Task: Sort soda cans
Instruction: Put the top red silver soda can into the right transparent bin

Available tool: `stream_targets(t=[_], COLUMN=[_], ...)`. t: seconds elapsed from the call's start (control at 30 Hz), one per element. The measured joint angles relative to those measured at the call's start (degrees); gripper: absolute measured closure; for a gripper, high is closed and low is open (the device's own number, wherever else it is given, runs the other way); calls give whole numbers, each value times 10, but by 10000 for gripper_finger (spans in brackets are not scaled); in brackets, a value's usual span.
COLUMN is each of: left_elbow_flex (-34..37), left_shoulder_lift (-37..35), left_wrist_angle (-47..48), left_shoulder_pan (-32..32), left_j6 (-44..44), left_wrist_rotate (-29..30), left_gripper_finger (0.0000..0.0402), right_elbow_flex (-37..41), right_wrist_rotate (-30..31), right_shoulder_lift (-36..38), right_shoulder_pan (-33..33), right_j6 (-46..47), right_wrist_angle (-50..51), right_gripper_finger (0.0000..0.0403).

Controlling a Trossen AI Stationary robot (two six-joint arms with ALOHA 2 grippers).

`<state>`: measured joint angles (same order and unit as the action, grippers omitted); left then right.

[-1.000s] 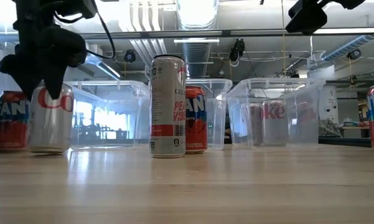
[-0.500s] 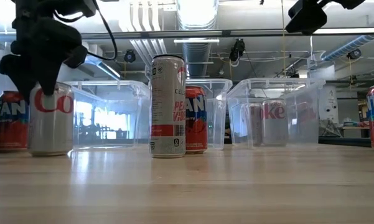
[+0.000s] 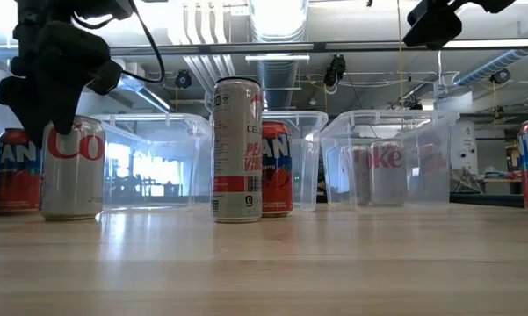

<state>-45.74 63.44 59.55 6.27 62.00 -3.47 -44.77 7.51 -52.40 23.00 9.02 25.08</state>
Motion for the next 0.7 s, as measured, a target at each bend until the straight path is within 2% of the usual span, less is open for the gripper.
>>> stream_targets(t=[0.37,0.57,0.7], left_elbow_flex=[4,5,5], left_shoulder_lift=[34,59,65], left_wrist_angle=[-8,-39,-63], left_shoulder_pan=[8,30,40], left_j6=[-4,-8,-3], left_wrist_rotate=[48,87,92], left_gripper_finger=[100,99,99], right_elbow_flex=[0,0,0], right_wrist_rotate=[0,0,0], right_shoulder_lift=[0,0,0], right_shoulder_pan=[0,0,0], right_j6=[30,30,30], right_wrist_angle=[22,21,22], right_gripper_finger=[35,35,35])
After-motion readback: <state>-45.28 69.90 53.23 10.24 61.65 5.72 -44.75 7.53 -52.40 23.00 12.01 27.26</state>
